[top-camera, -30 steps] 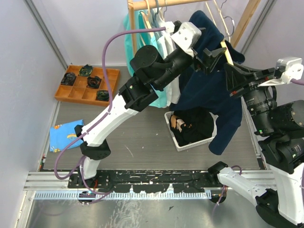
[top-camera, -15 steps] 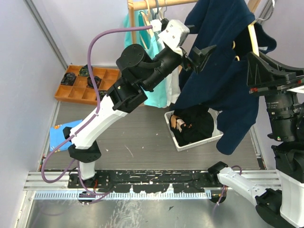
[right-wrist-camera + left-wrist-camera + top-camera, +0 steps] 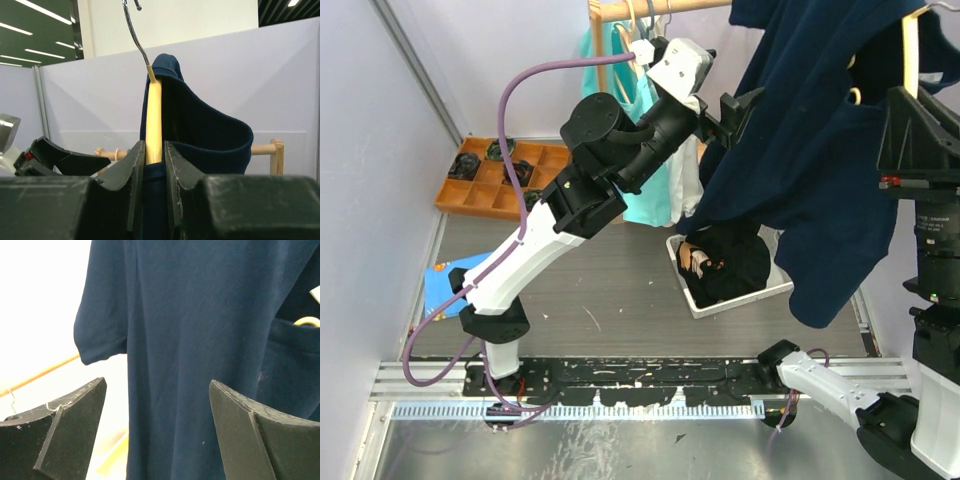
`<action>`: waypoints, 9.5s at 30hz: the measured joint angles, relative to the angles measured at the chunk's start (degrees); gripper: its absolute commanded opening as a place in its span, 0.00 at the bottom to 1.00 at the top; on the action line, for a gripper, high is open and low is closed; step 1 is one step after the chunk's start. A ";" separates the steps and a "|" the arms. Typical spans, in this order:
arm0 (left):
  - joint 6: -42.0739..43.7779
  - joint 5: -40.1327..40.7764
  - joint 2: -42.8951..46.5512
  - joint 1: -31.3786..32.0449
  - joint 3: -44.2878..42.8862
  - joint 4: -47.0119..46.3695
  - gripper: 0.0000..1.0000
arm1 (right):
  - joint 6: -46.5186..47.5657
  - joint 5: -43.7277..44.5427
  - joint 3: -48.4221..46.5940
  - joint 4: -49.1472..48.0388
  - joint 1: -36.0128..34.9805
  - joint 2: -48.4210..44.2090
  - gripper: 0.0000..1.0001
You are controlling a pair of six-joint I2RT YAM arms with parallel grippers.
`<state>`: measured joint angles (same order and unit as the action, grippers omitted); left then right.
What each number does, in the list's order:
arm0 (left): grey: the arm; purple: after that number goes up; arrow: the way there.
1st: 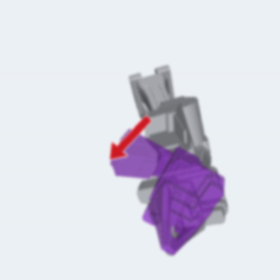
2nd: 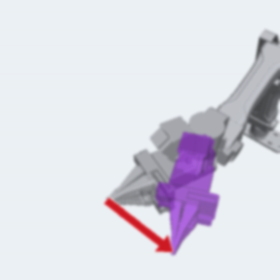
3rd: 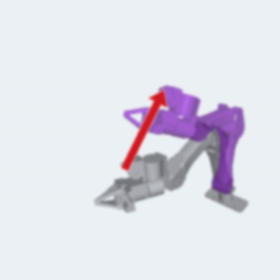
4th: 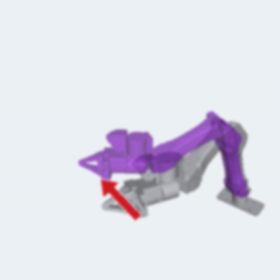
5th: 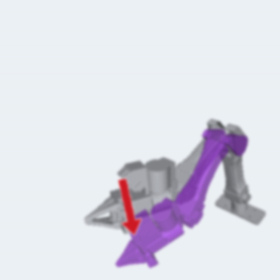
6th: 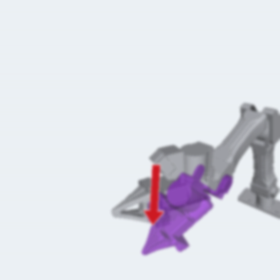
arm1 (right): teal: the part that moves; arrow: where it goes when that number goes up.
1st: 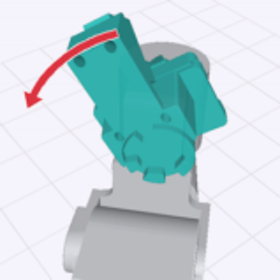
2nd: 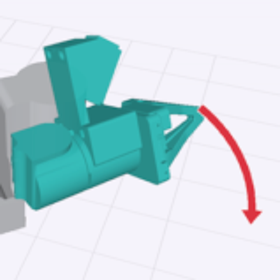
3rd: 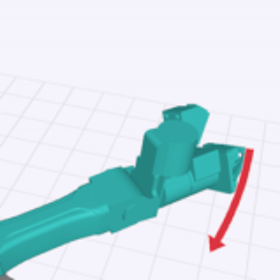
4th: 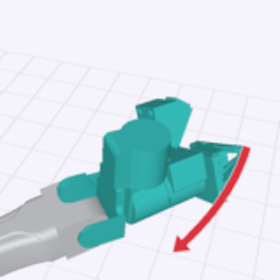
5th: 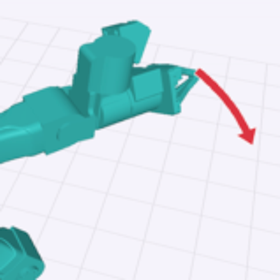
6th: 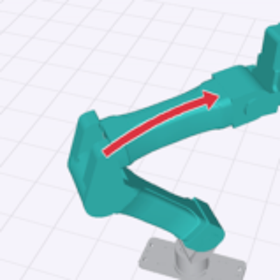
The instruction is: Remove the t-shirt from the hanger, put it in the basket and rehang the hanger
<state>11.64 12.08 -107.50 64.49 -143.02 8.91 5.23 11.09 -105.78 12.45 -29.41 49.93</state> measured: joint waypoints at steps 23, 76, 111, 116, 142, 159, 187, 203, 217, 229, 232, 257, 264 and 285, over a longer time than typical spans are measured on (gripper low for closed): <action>0.37 2.86 0.11 0.00 0.96 0.61 0.91 | 1.99 -0.55 -6.95 -5.20 0.66 2.78 0.01; -1.03 -11.65 -7.10 0.00 -1.86 7.50 0.76 | -17.86 -0.76 14.91 27.45 3.72 -5.68 0.01; -7.23 -8.72 -8.17 0.02 -1.86 7.28 0.00 | -17.62 -2.60 15.43 28.00 3.76 -4.31 0.42; -8.35 -4.70 -9.03 -0.57 -1.86 8.31 0.00 | -17.88 -1.92 14.21 29.42 3.76 -4.22 0.51; -11.82 -1.92 -10.45 -7.15 -3.72 9.46 0.00 | -26.62 3.28 20.65 46.38 3.76 -13.70 0.59; -14.84 -2.03 -10.43 -9.38 -5.53 11.41 0.00 | -30.97 6.05 25.31 50.16 3.76 -16.74 0.02; -19.85 -2.08 -10.43 -10.99 -5.62 10.75 0.00 | -47.74 8.68 36.39 59.01 3.76 -16.39 0.01; -20.33 -2.05 -10.43 -11.13 -5.62 10.99 0.00 | -51.98 6.80 44.48 57.31 3.76 -21.31 0.01; -21.03 -0.98 -10.43 -11.13 -5.62 11.13 0.00 | -52.43 5.88 48.28 55.84 3.76 -24.09 0.01; -23.85 -0.63 -10.40 -11.19 -6.91 9.29 0.00 | -52.46 5.88 50.60 56.22 3.76 -25.62 0.01; -24.17 -0.81 -10.40 -11.19 -6.88 9.27 0.00 | -51.93 6.01 50.12 56.13 3.76 -25.68 0.03; -20.20 -12.39 -10.40 -9.14 -3.21 7.34 0.00 | -33.40 17.31 15.15 48.06 3.65 -19.71 0.56; -16.13 -11.98 -10.49 -7.17 -2.05 11.13 0.00 | -28.70 13.86 7.37 45.90 3.65 -12.70 0.58; -10.58 -9.97 -12.46 -4.00 -2.05 16.15 0.00 | -23.93 3.08 3.78 48.57 3.61 4.02 0.63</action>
<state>1.06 2.11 -119.96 60.49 -145.08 25.06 -18.70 14.17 -102.00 61.01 -25.80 53.95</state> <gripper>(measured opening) 0.019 0.622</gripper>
